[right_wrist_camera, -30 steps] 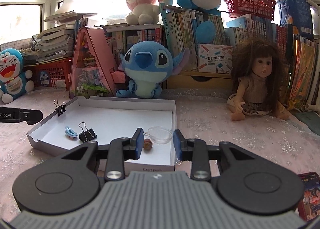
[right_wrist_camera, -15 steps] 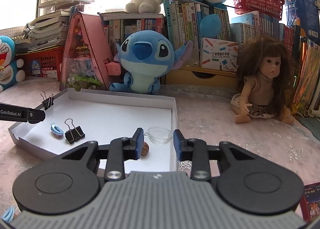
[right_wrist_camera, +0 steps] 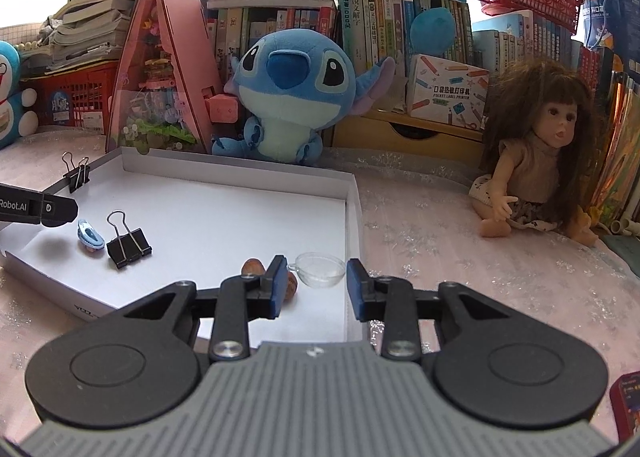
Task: Organize rigid objects
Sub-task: 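Carry the black lid and clear cup into the tray, opening both tools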
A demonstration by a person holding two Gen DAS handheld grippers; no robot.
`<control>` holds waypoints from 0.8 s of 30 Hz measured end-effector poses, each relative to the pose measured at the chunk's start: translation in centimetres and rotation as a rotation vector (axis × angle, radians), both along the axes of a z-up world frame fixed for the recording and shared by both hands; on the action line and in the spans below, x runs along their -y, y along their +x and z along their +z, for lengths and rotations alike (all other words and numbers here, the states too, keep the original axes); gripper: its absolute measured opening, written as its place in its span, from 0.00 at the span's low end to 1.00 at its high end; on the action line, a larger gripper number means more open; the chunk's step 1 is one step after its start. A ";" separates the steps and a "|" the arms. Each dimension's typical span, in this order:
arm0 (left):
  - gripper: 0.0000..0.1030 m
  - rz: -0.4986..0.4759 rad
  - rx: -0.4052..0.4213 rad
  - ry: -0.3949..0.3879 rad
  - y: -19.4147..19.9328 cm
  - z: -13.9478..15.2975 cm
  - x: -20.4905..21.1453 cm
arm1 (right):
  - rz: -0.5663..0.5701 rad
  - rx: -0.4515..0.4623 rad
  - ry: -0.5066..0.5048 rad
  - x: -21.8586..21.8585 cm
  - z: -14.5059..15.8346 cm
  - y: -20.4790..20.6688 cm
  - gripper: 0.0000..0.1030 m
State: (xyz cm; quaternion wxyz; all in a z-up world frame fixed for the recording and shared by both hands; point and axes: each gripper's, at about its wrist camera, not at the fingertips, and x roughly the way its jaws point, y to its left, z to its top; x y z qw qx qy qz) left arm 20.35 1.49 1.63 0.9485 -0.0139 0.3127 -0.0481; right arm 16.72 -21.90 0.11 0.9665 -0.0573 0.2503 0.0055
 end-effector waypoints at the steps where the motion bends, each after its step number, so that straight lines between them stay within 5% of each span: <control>1: 0.29 -0.001 0.000 0.002 0.0 -0.1 0.1 | -0.001 -0.003 -0.001 0.0 0.0 0.1 0.36; 24: 0.29 -0.006 -0.016 0.016 0.7 -0.9 0.6 | -0.025 -0.079 0.095 0.5 -0.4 1.7 0.37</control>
